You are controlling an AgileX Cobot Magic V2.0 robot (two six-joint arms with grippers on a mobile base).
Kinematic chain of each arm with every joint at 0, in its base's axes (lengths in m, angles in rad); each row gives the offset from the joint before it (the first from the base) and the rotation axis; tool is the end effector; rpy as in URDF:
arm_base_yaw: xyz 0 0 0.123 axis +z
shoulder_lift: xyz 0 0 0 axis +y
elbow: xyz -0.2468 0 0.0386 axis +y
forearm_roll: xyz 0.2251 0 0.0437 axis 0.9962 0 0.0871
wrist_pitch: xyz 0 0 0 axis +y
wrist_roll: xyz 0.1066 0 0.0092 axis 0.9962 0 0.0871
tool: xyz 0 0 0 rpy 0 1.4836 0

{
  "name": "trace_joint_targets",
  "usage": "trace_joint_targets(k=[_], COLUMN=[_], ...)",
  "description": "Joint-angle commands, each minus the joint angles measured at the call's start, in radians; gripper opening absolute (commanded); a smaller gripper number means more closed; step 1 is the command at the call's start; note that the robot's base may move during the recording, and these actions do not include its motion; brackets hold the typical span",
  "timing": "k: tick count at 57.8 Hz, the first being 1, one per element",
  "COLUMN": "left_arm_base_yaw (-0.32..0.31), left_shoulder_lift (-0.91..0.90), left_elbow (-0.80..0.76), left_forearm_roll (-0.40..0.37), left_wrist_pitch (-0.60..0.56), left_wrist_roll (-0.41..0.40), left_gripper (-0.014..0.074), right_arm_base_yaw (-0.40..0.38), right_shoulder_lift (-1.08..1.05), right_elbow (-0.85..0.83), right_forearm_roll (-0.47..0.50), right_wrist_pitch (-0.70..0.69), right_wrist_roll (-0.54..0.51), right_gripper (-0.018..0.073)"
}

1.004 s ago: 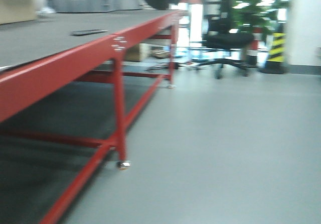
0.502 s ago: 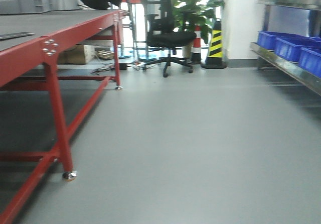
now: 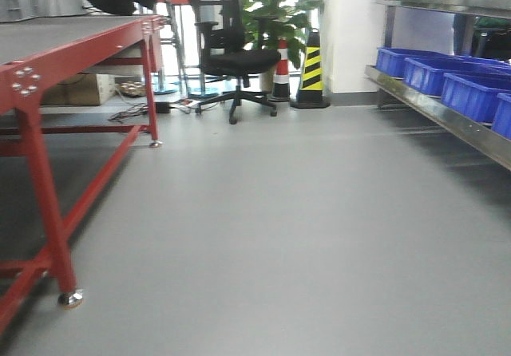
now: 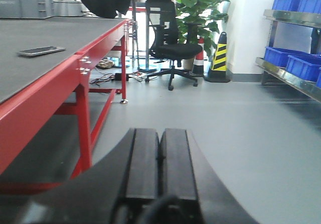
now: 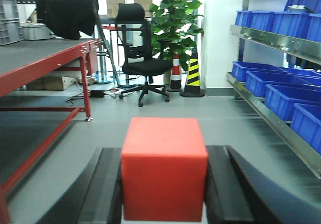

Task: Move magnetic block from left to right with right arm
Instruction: 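Drive the base away from the table carrying the cube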

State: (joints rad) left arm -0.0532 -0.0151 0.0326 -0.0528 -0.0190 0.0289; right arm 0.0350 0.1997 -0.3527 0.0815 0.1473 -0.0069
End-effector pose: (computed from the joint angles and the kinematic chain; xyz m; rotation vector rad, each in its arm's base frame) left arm 0.0849 -0.0044 0.2070 0.0209 1.4823 -0.0617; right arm 0.0880 0.0044 0.2971 0.0189 1.4780 0.0970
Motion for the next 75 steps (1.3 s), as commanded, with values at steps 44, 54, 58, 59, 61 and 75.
trace_joint_targets(k=[44,54,58,59,61,75], left_arm_base_yaw=[0.0,0.0,0.0,0.0,0.0,0.0], left_shoulder_lift=[-0.01,-0.01,-0.01,-0.01,-0.01,-0.01], left_elbow=[0.009,0.009,0.009,0.009,0.009,0.009], left_forearm_roll=[-0.005,-0.005,-0.005,-0.005,-0.005,-0.005], left_wrist_pitch=[-0.087,-0.087,-0.087,-0.087,-0.087,-0.087], left_wrist_roll=[-0.006,-0.006,-0.006,-0.006,-0.006,-0.006], left_gripper=[-0.0117,-0.0117,-0.0117,-0.0117,-0.0117,-0.0117], right_arm_base_yaw=[-0.008,-0.008,-0.008,-0.008,-0.008,-0.008], right_shoulder_lift=[0.009,0.009,0.009,0.009,0.009,0.009], right_elbow=[-0.028,-0.028,-0.028,-0.028,-0.028,-0.028], right_forearm_roll=[-0.004,-0.004,-0.004,-0.004,-0.004,-0.004], right_wrist_pitch=[-0.086,-0.086,-0.086,-0.086,-0.086,-0.086], right_wrist_roll=[-0.011,-0.011,-0.011,-0.011,-0.011,-0.011], right_gripper=[0.0328,0.0328,0.0328,0.0328,0.0328,0.0328])
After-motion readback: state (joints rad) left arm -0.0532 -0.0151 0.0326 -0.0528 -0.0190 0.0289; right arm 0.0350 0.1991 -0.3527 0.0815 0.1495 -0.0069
